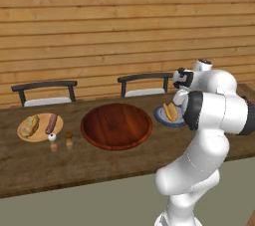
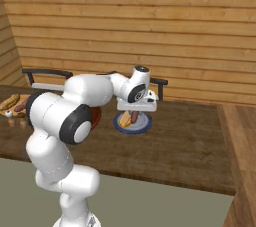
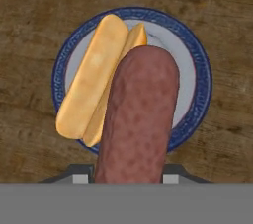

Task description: Place one bun and one sausage from the bowl on each plate.

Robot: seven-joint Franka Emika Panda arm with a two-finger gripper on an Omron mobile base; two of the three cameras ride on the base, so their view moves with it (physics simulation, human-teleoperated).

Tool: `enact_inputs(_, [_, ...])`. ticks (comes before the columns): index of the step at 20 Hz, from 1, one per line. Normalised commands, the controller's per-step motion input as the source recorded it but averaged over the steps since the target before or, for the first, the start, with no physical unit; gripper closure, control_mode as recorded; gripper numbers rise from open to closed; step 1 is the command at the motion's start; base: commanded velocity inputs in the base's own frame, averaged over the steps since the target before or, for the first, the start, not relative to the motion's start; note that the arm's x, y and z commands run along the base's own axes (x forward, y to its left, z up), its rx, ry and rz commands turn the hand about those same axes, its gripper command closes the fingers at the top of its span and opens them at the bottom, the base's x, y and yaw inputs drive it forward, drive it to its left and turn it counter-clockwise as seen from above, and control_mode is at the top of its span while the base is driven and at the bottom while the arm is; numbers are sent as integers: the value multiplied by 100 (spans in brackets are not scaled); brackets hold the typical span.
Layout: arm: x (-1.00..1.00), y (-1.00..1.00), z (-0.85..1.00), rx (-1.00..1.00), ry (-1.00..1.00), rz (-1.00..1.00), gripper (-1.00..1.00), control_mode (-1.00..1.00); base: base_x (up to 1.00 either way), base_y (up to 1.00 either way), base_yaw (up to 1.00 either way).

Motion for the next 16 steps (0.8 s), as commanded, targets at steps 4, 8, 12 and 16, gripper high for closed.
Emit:
enact_inputs(4, [2, -5, -10, 0, -2, 0, 100, -100, 0, 0, 0])
enact_inputs(8, [33, -14, -9, 0, 0, 0, 100, -100, 0, 0, 0])
enact_inputs(12, [52, -4, -25, 0, 0, 0, 100, -100, 0, 0, 0])
enact_inputs(16, [37, -24, -37, 1, 0, 0, 100, -100, 0, 0, 0])
